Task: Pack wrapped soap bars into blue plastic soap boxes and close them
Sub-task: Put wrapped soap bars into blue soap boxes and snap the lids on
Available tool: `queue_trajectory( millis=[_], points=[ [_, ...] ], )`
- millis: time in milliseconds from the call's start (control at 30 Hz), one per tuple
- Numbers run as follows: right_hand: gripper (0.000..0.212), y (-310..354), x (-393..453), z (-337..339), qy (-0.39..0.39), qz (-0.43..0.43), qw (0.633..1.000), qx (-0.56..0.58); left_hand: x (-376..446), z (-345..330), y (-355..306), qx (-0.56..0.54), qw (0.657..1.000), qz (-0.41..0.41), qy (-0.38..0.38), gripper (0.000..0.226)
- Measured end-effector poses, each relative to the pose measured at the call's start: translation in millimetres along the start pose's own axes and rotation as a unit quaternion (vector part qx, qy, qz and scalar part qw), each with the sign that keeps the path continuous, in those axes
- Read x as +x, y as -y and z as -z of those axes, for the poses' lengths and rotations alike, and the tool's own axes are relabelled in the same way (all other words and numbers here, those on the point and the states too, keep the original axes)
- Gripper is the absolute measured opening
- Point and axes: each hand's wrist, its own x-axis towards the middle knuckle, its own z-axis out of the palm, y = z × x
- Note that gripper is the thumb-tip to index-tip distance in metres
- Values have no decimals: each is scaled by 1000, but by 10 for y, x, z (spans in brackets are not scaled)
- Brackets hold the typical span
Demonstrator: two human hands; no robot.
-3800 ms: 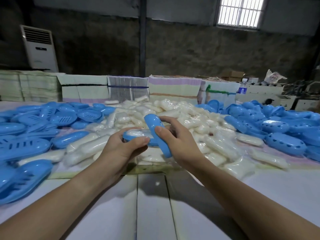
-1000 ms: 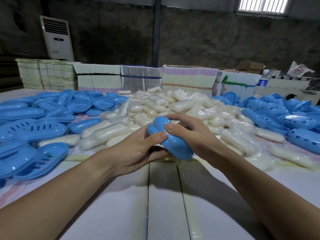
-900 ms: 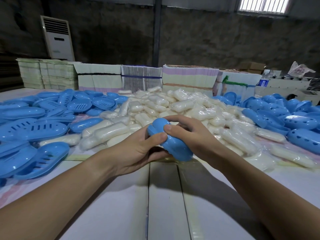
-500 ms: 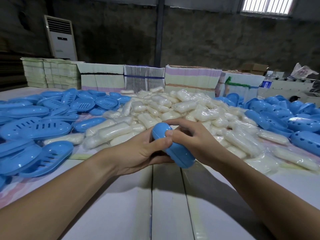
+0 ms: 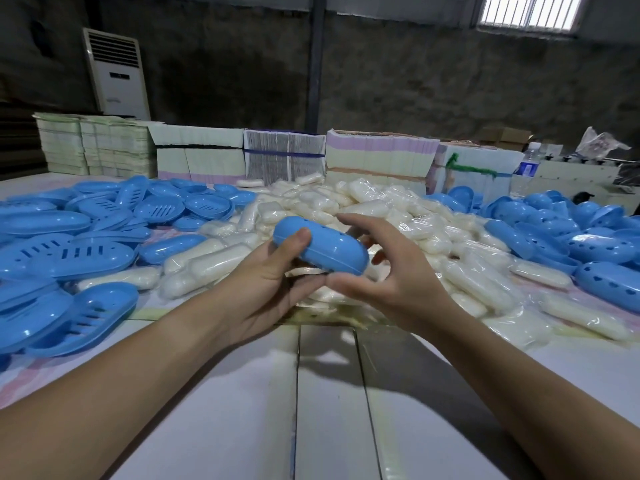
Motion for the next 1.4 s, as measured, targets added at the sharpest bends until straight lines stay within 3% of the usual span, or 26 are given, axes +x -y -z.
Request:
queue_trajectory(
  millis=[100, 200, 300, 400, 700, 833, 967, 1067, 1167, 1333, 1400],
  points=[
    [58, -36, 15, -9, -29, 52, 994, -91, -5, 20, -14, -13, 1000, 18, -6, 48],
    [49, -41, 29, 19, -69, 60, 992, -87, -2, 35, -28, 16, 1000, 10, 16, 56],
    [46, -74, 26, 96, -79, 42, 993, -73, -14, 115, -106, 149, 988, -36, -2, 61],
    [44, -81, 19, 124, -64, 14, 996, -59, -2, 226, -117, 364, 926, -104, -13, 50],
    [42, -70, 29, 164, -9, -48, 999, -17, 41, 364, -101, 535, 819, -207, -19, 45],
    [50, -94, 34, 190, 55, -113, 990, 68, 19, 317, -92, 586, 764, -268, -7, 46],
    [45, -86, 36, 194, 121, -117, 984, 64, -45, 265, -94, 623, 720, -306, 13, 40],
    [41, -79, 88, 271, 120, -113, 986, 15, -43, 240, -81, 605, 742, -289, 5, 47],
    [34, -128, 65, 495, 67, -108, 992, -23, -61, 263, -96, 620, 745, -245, 0, 65],
    [40, -434, -263, 1269, -35, -178, 973, -144, -22, 357, -76, 625, 756, -194, 10, 55],
    [33, -582, -458, 1687, -72, -219, 957, -176, 13, 416, -13, 625, 757, -189, -9, 54]
  ],
)
